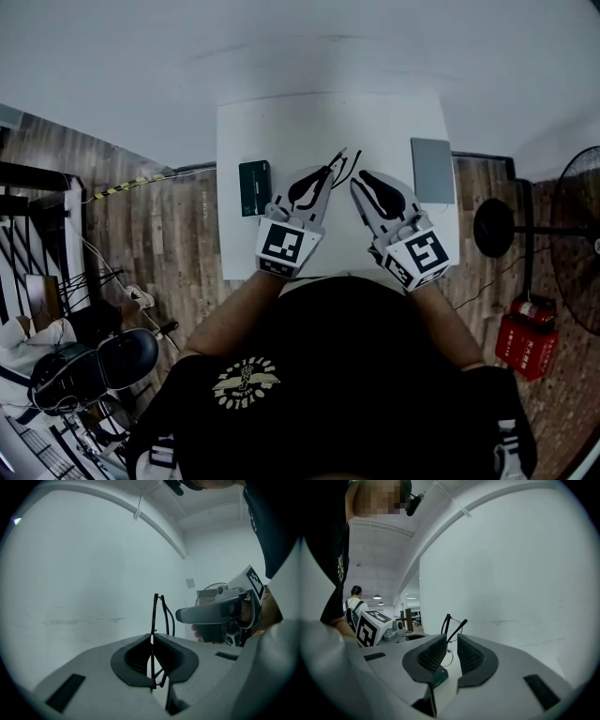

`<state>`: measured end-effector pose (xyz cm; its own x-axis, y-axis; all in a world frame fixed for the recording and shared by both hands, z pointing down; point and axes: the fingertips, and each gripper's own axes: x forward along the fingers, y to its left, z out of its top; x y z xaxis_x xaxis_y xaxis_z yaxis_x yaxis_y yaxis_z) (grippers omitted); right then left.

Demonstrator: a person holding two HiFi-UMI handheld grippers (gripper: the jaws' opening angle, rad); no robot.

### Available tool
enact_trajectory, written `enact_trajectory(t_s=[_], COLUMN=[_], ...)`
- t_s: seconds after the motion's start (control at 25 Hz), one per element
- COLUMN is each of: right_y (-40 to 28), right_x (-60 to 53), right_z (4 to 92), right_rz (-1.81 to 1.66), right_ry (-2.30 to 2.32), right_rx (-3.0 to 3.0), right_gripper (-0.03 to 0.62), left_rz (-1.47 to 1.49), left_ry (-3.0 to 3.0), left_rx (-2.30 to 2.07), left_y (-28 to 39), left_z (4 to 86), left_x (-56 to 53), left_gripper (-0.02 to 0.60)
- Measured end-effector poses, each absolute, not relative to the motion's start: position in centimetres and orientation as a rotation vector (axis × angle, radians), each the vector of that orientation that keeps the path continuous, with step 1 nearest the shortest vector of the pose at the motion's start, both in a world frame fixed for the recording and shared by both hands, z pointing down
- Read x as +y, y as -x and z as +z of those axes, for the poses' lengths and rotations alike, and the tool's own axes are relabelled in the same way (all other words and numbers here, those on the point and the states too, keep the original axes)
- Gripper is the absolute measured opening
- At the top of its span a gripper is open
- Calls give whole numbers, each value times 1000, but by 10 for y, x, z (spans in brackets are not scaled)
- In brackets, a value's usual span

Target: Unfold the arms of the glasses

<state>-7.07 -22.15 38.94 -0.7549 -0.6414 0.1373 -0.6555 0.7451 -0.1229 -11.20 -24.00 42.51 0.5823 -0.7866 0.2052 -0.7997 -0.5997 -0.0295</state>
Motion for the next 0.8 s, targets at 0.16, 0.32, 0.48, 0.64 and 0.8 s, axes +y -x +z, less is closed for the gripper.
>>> enact_trajectory(t_s=[0.16,0.32,0.48,0.64,0.8], right_y=[74,84,88,88,85], right_x=[-226,-228,-229,-229,-230], right_z=[395,396,397,396,395], right_rz=[306,373,391,392,400], right_ry=[-1051,-1010,-1000,-1014,-1029], right_rx=[-2858,-2882,-2874,-2863,-2861], right_gripper=[60,63,63,49,43], left_rz=[268,280,256,229,198], left_ry=[-2762,-2779,-2779,-2776,-2770], left_rx=[-1373,-1370,-1352,-1348,-1346], left_y=[111,111,111,114,116], left_z=[422,423,422,418,416], left_x=[-241,-241,-241,-243,-249], left_gripper=[21,21,21,21,21])
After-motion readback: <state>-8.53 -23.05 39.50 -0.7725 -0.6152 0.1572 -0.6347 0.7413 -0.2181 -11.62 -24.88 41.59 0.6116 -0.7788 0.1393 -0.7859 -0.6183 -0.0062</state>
